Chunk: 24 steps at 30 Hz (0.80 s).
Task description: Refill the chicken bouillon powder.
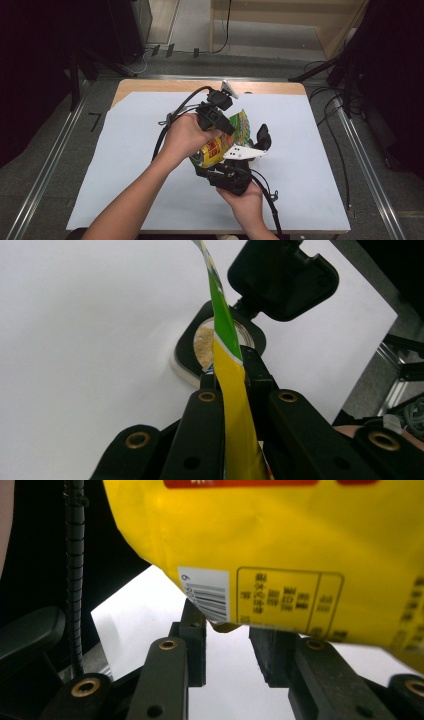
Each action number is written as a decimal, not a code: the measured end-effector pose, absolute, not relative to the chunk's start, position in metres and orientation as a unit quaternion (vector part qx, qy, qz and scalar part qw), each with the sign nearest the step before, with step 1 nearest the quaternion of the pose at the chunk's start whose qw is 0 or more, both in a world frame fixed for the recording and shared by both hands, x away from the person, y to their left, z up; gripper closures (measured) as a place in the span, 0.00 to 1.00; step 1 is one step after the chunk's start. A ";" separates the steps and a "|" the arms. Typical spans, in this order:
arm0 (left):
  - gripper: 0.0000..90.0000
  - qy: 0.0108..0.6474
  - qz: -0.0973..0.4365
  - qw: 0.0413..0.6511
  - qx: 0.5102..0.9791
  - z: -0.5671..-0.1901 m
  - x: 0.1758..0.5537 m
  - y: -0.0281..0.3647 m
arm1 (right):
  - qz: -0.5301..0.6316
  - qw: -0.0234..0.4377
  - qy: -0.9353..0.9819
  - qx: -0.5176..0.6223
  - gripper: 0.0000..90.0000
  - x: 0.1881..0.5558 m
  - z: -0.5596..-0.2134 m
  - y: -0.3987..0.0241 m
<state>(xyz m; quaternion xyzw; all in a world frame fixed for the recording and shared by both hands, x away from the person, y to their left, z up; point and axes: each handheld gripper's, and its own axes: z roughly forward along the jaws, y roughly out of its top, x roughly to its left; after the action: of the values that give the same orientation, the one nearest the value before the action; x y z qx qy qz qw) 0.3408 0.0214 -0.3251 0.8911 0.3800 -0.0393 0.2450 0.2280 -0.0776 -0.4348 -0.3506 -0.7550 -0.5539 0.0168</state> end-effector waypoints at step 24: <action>0.98 0.375 -0.055 0.228 0.897 -0.320 0.344 0.015 | -0.562 0.022 -0.747 -0.354 0.78 0.233 -0.429 -0.076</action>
<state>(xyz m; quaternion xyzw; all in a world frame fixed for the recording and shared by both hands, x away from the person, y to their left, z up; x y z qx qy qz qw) 0.3439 0.0145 -0.3204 0.8968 0.3750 -0.0553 0.2281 0.2327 -0.0760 -0.4288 -0.3538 -0.7473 -0.5620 0.0221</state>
